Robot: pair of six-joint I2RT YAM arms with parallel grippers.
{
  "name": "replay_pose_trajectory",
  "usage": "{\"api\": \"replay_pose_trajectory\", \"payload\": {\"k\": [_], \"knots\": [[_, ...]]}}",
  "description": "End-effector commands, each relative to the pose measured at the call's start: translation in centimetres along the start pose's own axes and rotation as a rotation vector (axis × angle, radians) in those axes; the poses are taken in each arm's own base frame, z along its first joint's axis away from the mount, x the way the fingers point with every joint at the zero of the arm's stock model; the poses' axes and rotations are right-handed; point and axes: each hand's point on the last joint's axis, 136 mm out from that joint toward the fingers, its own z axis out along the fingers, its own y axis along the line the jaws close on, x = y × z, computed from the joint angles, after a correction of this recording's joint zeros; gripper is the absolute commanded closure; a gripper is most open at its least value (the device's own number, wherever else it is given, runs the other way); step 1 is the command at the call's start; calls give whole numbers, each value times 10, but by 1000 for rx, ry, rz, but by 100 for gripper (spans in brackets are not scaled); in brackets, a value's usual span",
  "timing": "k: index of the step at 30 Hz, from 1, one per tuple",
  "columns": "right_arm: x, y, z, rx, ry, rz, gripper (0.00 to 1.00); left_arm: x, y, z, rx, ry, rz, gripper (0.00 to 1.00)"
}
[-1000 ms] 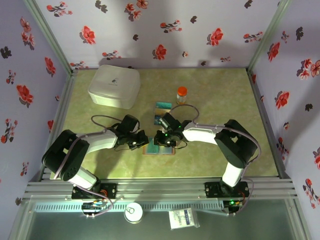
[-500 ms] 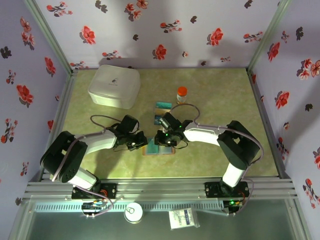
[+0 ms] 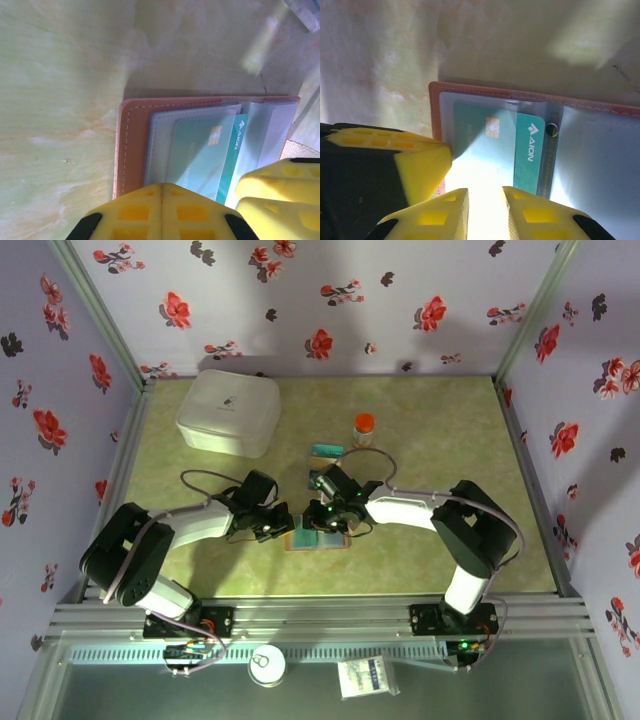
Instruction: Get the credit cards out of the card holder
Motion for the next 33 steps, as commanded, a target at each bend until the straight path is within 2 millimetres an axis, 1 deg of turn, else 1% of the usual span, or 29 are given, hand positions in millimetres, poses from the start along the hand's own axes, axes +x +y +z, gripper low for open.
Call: {"api": "replay_pose_trajectory", "payload": {"k": [1, 6, 13, 17, 25, 29, 33], "knots": [[4, 4, 8, -10, 25, 4, 76, -1, 8, 0, -37, 0, 12, 100], [7, -6, 13, 24, 40, 14, 76, -1, 9, 3, -45, 8, 12, 100], [3, -22, 1, 136, 10, -15, 76, -1, 10, 5, -50, 10, 13, 100], [1, -20, -6, 148, -2, -28, 76, -3, 9, 6, -50, 8, 17, 100], [-1, -13, -11, 131, -9, -37, 76, -7, 6, 8, -52, 11, 24, 100], [-4, -7, -18, 107, -34, -42, 76, -9, 0, 3, -41, 1, 31, 100], [-7, -3, -24, 87, -68, -40, 75, -10, -11, -5, -17, -10, 48, 100]]}}
